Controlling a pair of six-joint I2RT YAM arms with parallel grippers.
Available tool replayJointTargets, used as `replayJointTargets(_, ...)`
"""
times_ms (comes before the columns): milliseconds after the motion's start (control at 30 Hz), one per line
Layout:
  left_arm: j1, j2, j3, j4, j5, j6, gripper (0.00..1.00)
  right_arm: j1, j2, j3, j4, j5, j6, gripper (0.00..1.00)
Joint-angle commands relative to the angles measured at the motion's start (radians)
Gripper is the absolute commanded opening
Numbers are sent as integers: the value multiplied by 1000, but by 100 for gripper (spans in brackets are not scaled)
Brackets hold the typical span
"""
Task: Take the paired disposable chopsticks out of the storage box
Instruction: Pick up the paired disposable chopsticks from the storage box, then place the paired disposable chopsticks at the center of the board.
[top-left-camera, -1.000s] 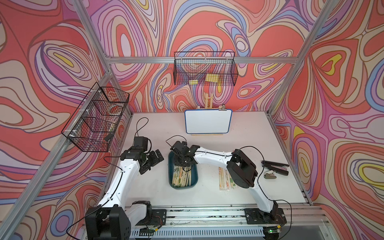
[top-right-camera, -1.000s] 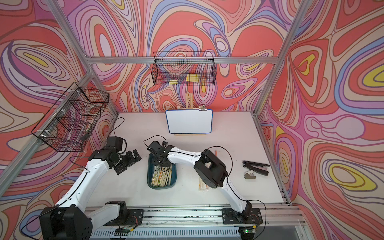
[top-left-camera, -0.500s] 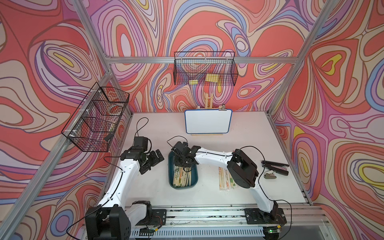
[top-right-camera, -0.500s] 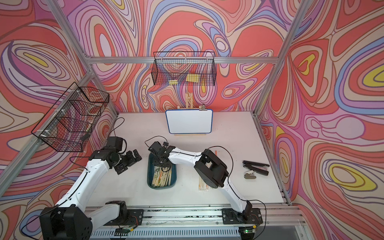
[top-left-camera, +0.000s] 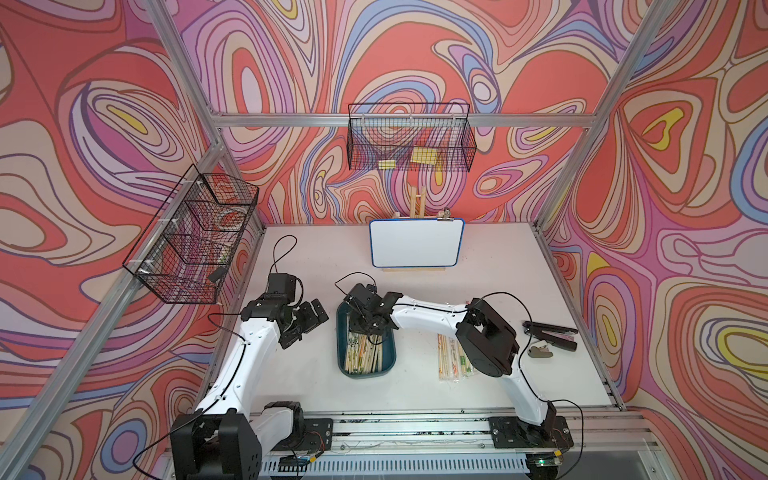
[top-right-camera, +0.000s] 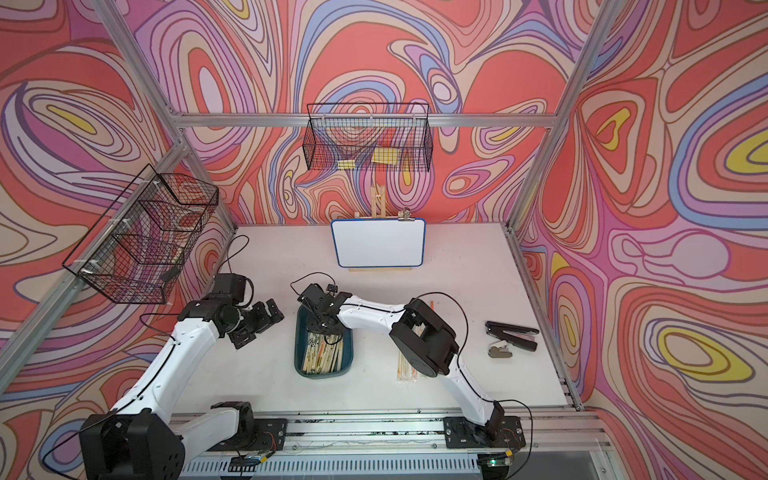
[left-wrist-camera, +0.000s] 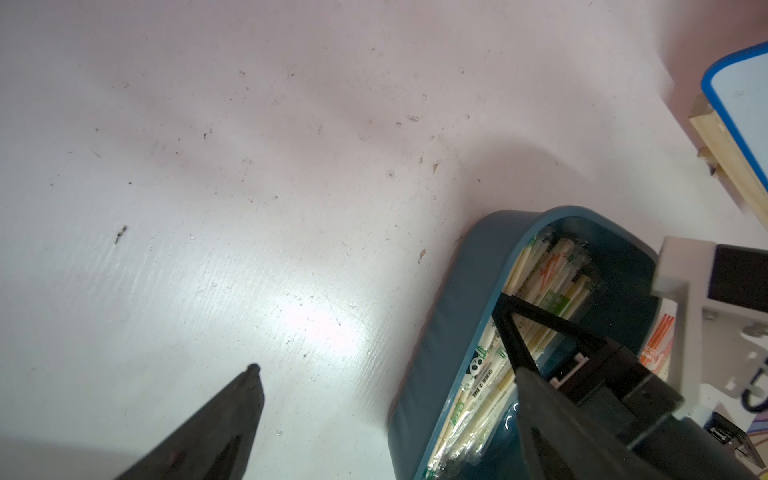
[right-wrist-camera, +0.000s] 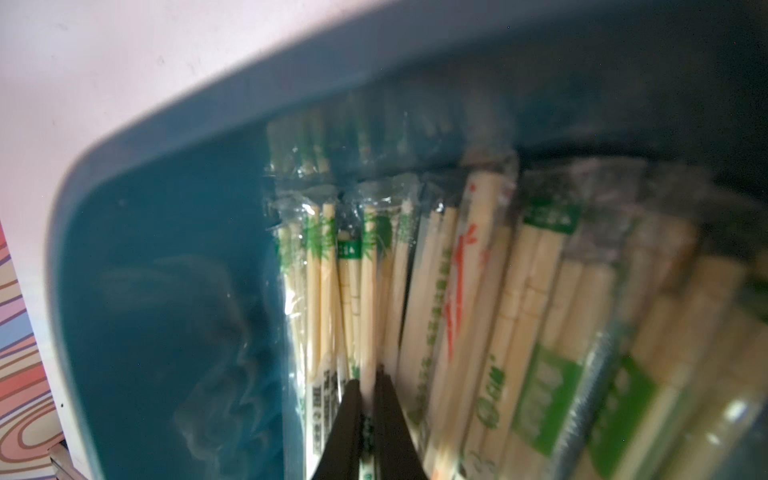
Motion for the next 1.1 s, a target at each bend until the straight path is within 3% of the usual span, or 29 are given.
replayJointTargets(0, 7, 7, 9, 1, 14, -2, 100, -4, -82, -13, -2, 10, -26, 1)
replayJointTargets(300, 7, 6, 21, 1, 51, 6, 100, -14, -181, -7, -45, 53, -64, 1)
replayJointTargets(667, 4, 11, 46, 21, 173, 26, 100, -61, -317, -44, -289, 181, -169, 1)
replayJointTargets(1067, -43, -37, 7, 15, 200, 19, 100, -107, -389, -280, -356, 334, -203, 1)
